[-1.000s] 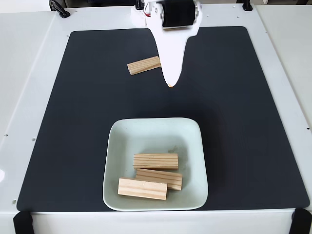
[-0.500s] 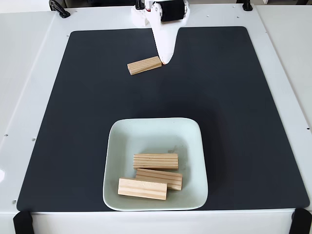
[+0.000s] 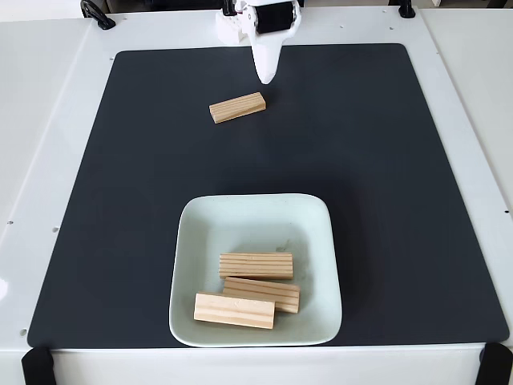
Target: Pick up the wooden block and place them on the plate.
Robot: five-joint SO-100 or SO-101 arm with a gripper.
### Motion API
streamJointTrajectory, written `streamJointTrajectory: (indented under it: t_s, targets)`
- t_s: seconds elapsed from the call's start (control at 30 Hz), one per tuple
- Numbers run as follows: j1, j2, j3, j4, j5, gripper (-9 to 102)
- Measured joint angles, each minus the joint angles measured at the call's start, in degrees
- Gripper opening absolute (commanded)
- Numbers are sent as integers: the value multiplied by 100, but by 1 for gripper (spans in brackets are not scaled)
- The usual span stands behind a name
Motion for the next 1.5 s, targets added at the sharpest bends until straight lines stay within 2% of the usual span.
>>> streamJointTrajectory:
  t_s: [0.33,0.6,0.8,0.97,1.03,1.23,1.5]
  targets:
    - [519,1459,1433,-896,-773,-1]
    - [1081,1723,1978,-1397,-1688,-1]
    - [1362,1723,1995,-1468,-2408,-1]
    - [1266,1591,1995,-1468,-2540,0]
    - [1248,1477,1995,-1468,-2619,4]
    - [1274,1415,1995,-1468,-2716,32]
    - [1310,1415,1995,-1468,-2716,43]
